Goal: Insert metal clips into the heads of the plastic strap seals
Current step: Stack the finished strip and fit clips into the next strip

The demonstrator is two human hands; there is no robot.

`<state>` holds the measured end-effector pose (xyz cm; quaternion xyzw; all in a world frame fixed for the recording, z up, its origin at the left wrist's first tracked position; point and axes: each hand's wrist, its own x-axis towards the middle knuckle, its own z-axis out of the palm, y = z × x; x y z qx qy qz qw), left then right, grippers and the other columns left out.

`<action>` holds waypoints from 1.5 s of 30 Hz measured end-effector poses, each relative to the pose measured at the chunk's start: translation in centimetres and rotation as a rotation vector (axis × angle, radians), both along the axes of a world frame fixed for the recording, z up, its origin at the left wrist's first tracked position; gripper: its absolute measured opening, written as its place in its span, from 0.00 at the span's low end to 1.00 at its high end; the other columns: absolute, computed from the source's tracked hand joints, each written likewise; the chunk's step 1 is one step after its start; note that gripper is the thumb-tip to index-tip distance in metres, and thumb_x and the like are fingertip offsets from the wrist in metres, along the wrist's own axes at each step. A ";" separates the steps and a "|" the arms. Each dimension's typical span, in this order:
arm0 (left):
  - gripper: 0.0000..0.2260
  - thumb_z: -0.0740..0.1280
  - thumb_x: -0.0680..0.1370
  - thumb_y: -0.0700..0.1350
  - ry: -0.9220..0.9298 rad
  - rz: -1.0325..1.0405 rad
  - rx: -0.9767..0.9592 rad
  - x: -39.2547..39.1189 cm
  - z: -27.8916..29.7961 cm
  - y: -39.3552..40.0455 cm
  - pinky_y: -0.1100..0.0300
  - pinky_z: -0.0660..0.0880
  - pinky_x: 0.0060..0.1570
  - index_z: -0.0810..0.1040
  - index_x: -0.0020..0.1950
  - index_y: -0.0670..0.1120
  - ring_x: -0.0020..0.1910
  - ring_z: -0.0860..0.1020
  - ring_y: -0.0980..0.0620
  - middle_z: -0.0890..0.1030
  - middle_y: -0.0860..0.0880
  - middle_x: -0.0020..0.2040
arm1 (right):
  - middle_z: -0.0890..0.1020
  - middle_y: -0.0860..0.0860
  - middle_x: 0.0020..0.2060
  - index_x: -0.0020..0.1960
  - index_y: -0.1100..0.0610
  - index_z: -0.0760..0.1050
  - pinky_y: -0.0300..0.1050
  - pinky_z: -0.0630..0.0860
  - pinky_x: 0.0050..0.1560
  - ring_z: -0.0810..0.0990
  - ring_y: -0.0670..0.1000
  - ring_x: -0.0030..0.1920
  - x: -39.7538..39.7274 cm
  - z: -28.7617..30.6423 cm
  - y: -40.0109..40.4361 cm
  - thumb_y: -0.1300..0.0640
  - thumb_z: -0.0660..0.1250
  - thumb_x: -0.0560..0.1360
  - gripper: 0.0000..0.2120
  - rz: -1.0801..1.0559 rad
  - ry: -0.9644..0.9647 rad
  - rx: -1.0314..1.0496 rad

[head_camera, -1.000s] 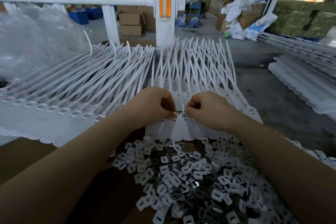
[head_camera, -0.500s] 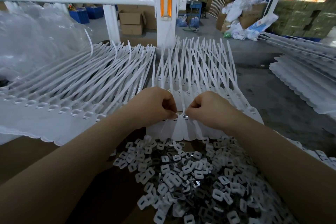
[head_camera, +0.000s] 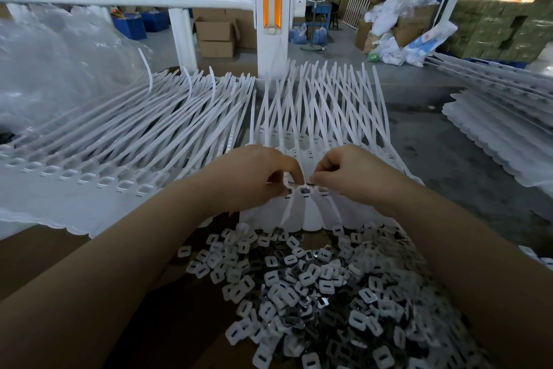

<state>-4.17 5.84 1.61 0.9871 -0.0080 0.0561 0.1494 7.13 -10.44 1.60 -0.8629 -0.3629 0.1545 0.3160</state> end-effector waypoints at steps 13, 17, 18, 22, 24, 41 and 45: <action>0.14 0.60 0.82 0.50 0.041 -0.139 0.316 0.2 0.1 0.1 0.53 0.74 0.53 0.71 0.67 0.63 0.53 0.72 0.55 0.75 0.54 0.50 | 0.84 0.47 0.38 0.42 0.51 0.80 0.44 0.79 0.45 0.82 0.46 0.42 0.9 -0.2 0.0 0.57 0.71 0.73 0.03 0.039 0.048 -0.013; 0.14 0.64 0.81 0.48 0.029 -0.117 0.161 0.2 0.0 0.4 0.61 0.71 0.47 0.76 0.64 0.62 0.45 0.71 0.60 0.74 0.56 0.47 | 0.83 0.47 0.39 0.42 0.51 0.80 0.43 0.78 0.44 0.82 0.46 0.42 1.1 -0.1 -0.1 0.57 0.71 0.74 0.03 0.040 0.057 -0.007; 0.13 0.65 0.80 0.47 0.027 -0.107 0.111 0.3 -0.1 0.4 0.62 0.71 0.46 0.77 0.63 0.62 0.44 0.72 0.61 0.75 0.57 0.47 | 0.83 0.46 0.39 0.42 0.51 0.80 0.42 0.77 0.42 0.81 0.46 0.42 1.1 -0.1 -0.2 0.57 0.71 0.74 0.03 0.041 0.057 -0.003; 0.13 0.71 0.76 0.47 0.050 -0.003 -0.071 0.6 -0.5 1.1 0.63 0.75 0.47 0.77 0.60 0.59 0.44 0.77 0.62 0.79 0.58 0.45 | 0.83 0.46 0.37 0.42 0.51 0.80 0.37 0.74 0.36 0.81 0.43 0.38 1.2 0.3 -0.4 0.57 0.71 0.74 0.03 0.064 0.052 0.027; 0.14 0.72 0.75 0.49 0.055 0.036 -0.134 0.7 -0.7 1.3 0.67 0.73 0.44 0.76 0.58 0.60 0.43 0.77 0.64 0.79 0.59 0.43 | 0.84 0.44 0.36 0.42 0.50 0.81 0.36 0.75 0.38 0.81 0.41 0.37 0.9 0.9 -0.5 0.57 0.73 0.73 0.03 0.159 0.061 0.052; 0.10 0.72 0.75 0.44 0.039 0.064 -0.291 0.4 -1.0 1.4 0.74 0.71 0.37 0.80 0.53 0.57 0.37 0.77 0.65 0.81 0.55 0.41 | 0.80 0.40 0.39 0.49 0.46 0.82 0.29 0.73 0.42 0.77 0.35 0.40 -3.0 1.9 0.3 0.54 0.76 0.70 0.09 0.733 -0.159 -0.222; 0.09 0.72 0.75 0.43 0.041 0.071 -0.294 0.3 -0.8 1.2 0.74 0.71 0.37 0.80 0.51 0.57 0.37 0.77 0.65 0.81 0.55 0.40 | 0.79 0.37 0.37 0.48 0.47 0.81 0.27 0.72 0.41 0.76 0.33 0.40 -3.0 1.8 0.4 0.54 0.75 0.71 0.07 0.725 -0.154 -0.243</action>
